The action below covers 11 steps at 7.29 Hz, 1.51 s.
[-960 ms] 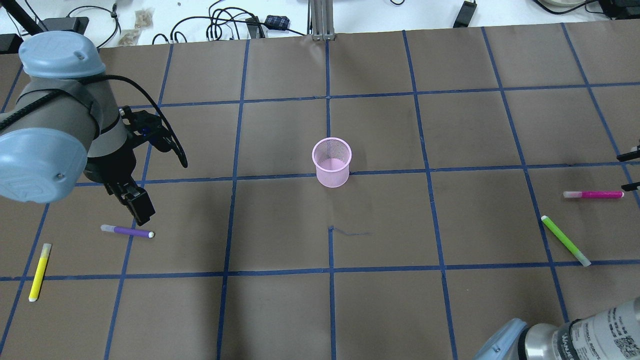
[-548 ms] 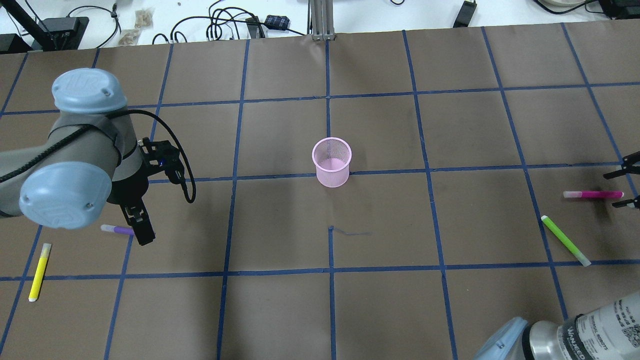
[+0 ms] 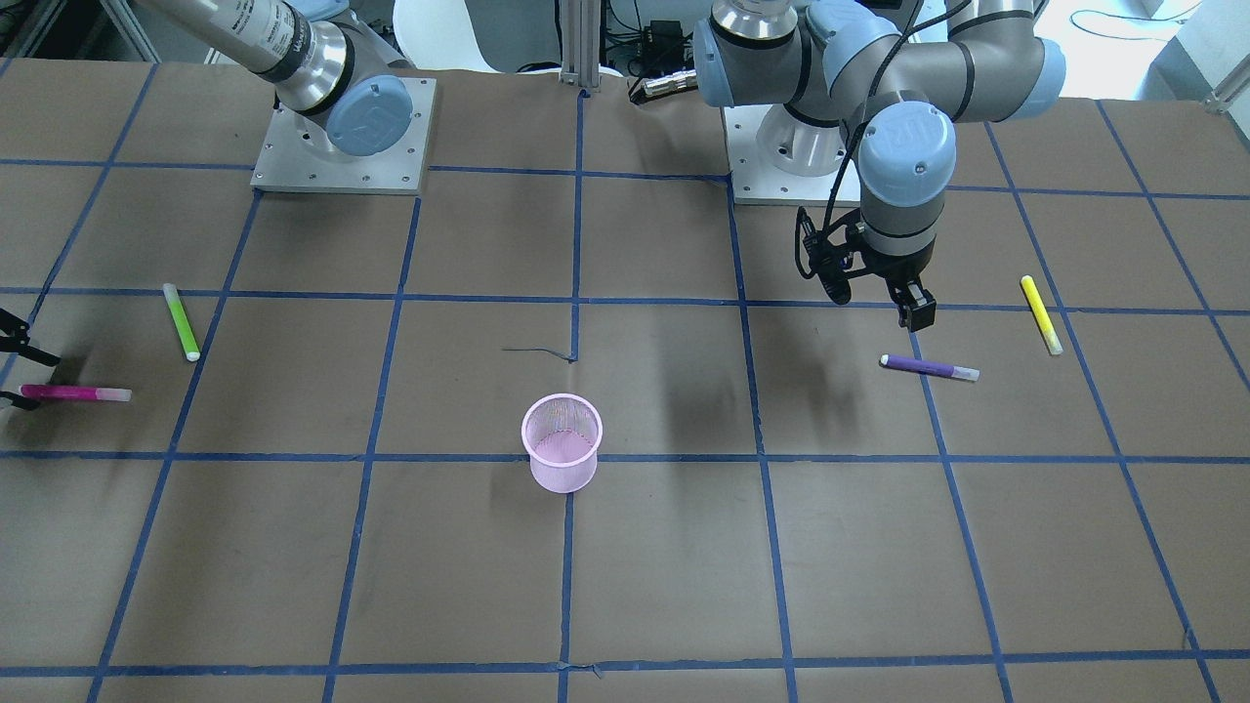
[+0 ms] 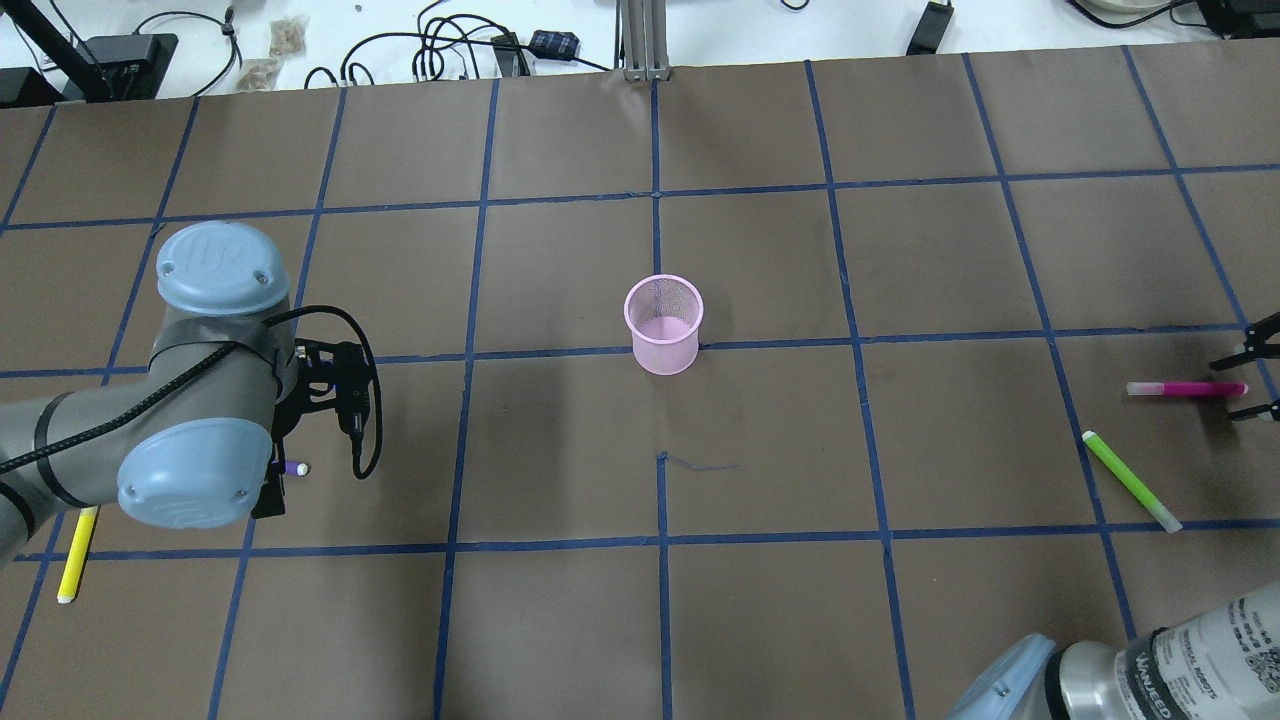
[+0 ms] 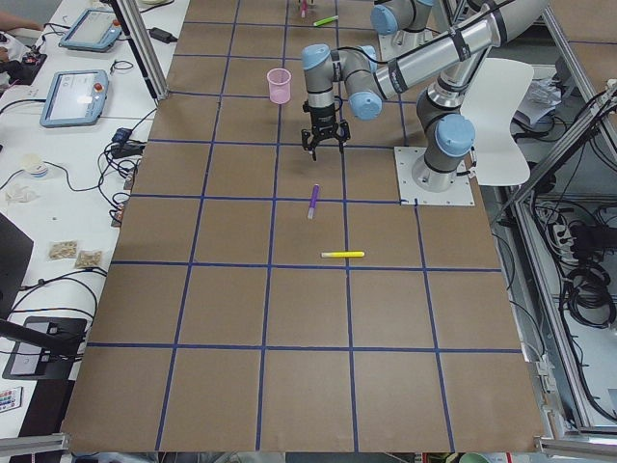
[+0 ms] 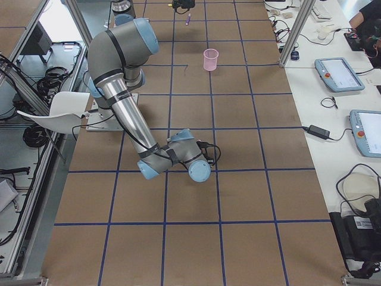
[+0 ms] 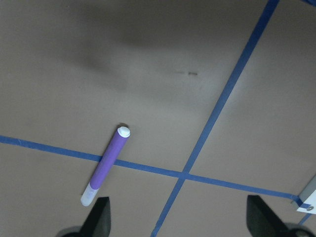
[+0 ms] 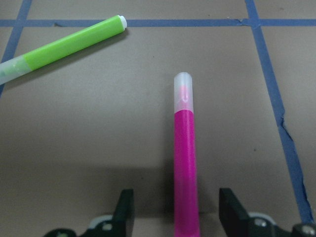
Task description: Insert purple and pink pens into pink cup
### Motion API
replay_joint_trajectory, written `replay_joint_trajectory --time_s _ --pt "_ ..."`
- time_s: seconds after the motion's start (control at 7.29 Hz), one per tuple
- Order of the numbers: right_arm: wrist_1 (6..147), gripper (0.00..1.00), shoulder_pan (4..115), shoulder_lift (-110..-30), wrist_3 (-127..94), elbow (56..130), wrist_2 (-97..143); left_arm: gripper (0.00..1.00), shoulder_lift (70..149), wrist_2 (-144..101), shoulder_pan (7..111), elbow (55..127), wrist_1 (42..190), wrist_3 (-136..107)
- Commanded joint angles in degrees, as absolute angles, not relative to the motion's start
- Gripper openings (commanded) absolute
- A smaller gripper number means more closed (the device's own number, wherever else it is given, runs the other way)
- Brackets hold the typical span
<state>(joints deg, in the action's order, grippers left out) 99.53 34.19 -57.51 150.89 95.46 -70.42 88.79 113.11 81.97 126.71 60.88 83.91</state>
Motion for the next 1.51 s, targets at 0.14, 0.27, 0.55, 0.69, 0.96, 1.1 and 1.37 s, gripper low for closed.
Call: replay_joint_trajectory --time_s 0.14,0.27,0.55,0.69,0.96,1.1,1.37 --pt "99.58 0.43 34.19 -56.95 150.91 95.36 -70.58 0.97 94.12 113.73 80.95 128.85 52.05 96.30" --pt "99.75 0.28 34.19 -56.87 150.91 95.45 -70.58 0.98 95.17 113.90 80.95 128.85 51.25 99.72" --pt "99.49 0.13 34.19 -57.04 150.82 95.62 -70.93 0.98 96.49 113.12 78.25 128.93 51.24 102.72" --pt "99.14 0.07 34.19 -57.48 150.12 95.45 -72.15 1.00 97.03 109.90 75.18 128.85 51.24 103.27" --pt "98.44 0.05 34.45 -59.66 148.20 95.27 -72.51 1.00 97.55 109.33 76.87 128.93 46.45 100.39" --pt "98.18 0.05 35.06 -63.25 144.79 95.27 -72.51 1.00 98.25 113.86 81.34 129.81 42.75 100.02" --pt "94.58 0.05 39.52 -70.02 137.67 95.36 -72.68 0.96 100.45 115.49 81.40 134.28 33.16 100.37"
